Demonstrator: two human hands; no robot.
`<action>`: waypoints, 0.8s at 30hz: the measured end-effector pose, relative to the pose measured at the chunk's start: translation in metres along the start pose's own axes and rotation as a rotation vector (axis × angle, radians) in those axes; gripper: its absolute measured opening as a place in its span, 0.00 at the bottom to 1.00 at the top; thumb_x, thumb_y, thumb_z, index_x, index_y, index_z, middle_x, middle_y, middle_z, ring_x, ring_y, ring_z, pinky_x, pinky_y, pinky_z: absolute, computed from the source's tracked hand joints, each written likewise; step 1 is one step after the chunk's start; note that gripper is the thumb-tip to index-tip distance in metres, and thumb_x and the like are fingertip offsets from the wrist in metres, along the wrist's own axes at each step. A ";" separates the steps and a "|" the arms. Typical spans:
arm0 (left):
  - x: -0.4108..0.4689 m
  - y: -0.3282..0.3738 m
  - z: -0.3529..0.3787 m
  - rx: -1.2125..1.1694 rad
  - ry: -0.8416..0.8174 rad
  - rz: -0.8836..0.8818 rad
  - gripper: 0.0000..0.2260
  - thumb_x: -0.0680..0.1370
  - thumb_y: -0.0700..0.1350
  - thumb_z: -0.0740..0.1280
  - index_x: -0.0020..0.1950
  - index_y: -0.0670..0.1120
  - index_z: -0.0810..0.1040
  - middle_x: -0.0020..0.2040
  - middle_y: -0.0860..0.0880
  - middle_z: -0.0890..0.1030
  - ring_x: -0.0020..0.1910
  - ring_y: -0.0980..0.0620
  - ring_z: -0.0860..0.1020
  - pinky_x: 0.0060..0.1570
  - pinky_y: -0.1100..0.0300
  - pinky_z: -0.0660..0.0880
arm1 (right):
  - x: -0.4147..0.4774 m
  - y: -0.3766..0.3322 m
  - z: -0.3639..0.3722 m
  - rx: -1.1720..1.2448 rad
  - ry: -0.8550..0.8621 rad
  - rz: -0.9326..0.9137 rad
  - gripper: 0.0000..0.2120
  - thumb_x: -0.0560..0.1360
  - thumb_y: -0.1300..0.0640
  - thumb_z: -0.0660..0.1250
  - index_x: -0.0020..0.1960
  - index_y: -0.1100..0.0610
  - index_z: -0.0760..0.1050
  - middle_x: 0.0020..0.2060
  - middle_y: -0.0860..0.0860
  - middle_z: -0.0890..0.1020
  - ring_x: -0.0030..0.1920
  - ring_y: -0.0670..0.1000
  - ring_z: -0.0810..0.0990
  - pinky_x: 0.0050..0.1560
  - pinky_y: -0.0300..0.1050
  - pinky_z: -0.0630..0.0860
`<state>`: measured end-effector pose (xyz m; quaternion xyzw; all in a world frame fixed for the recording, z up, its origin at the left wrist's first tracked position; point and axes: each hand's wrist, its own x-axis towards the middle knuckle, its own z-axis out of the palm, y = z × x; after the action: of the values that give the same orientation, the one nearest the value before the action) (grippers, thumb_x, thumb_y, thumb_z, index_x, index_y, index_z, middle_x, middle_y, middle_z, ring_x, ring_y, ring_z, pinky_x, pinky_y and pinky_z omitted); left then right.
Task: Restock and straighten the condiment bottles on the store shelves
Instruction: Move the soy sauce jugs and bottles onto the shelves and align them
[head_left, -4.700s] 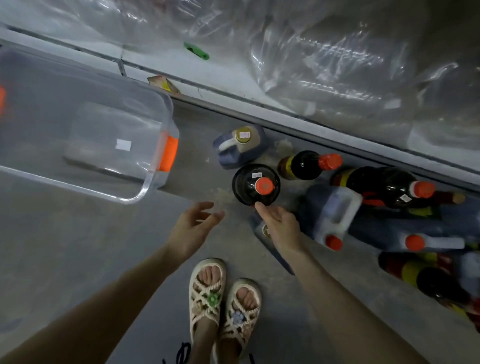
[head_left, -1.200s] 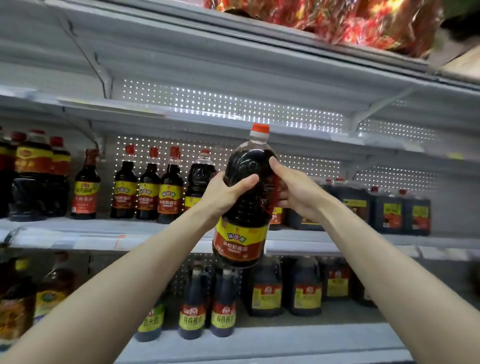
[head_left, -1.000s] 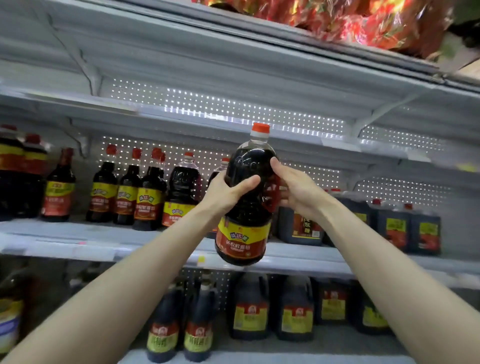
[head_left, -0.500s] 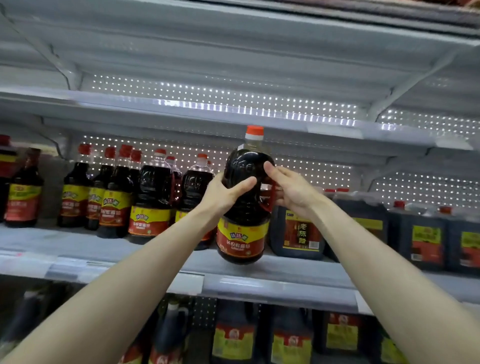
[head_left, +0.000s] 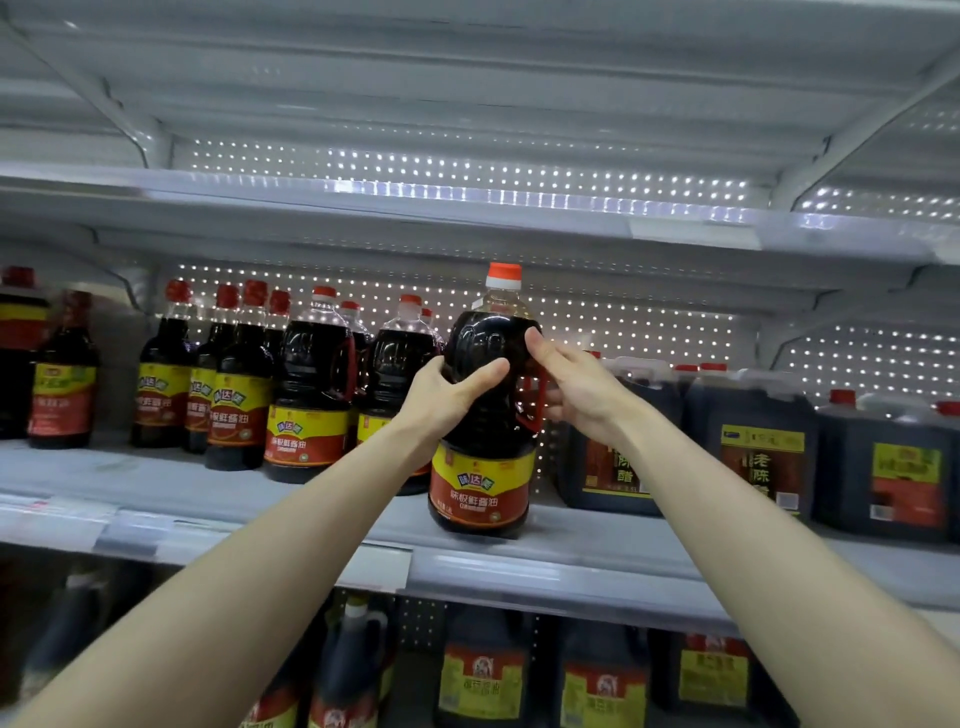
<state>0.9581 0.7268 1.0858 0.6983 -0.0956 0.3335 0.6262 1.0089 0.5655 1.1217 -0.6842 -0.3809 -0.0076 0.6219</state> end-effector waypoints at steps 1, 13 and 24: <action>0.001 -0.001 -0.002 -0.004 0.003 -0.011 0.22 0.71 0.53 0.74 0.60 0.44 0.75 0.52 0.48 0.82 0.50 0.53 0.81 0.45 0.62 0.76 | 0.001 0.001 0.002 0.002 0.002 0.000 0.30 0.70 0.37 0.65 0.62 0.57 0.75 0.54 0.54 0.84 0.54 0.54 0.83 0.50 0.49 0.80; 0.018 -0.006 -0.007 0.010 -0.091 -0.100 0.19 0.71 0.59 0.73 0.51 0.45 0.80 0.47 0.48 0.85 0.47 0.51 0.84 0.46 0.60 0.79 | 0.014 0.006 0.009 -0.006 0.090 0.054 0.24 0.77 0.38 0.61 0.59 0.56 0.77 0.50 0.53 0.85 0.47 0.51 0.85 0.45 0.46 0.78; 0.030 -0.023 -0.008 0.062 -0.057 -0.171 0.46 0.58 0.77 0.68 0.63 0.44 0.75 0.57 0.48 0.81 0.55 0.50 0.80 0.59 0.52 0.76 | 0.024 0.015 0.019 -0.045 0.159 0.168 0.27 0.75 0.33 0.59 0.59 0.54 0.77 0.52 0.52 0.85 0.53 0.53 0.83 0.57 0.53 0.78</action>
<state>0.9909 0.7472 1.0843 0.7321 -0.0429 0.2616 0.6276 1.0253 0.5953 1.1167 -0.7248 -0.2714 -0.0181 0.6330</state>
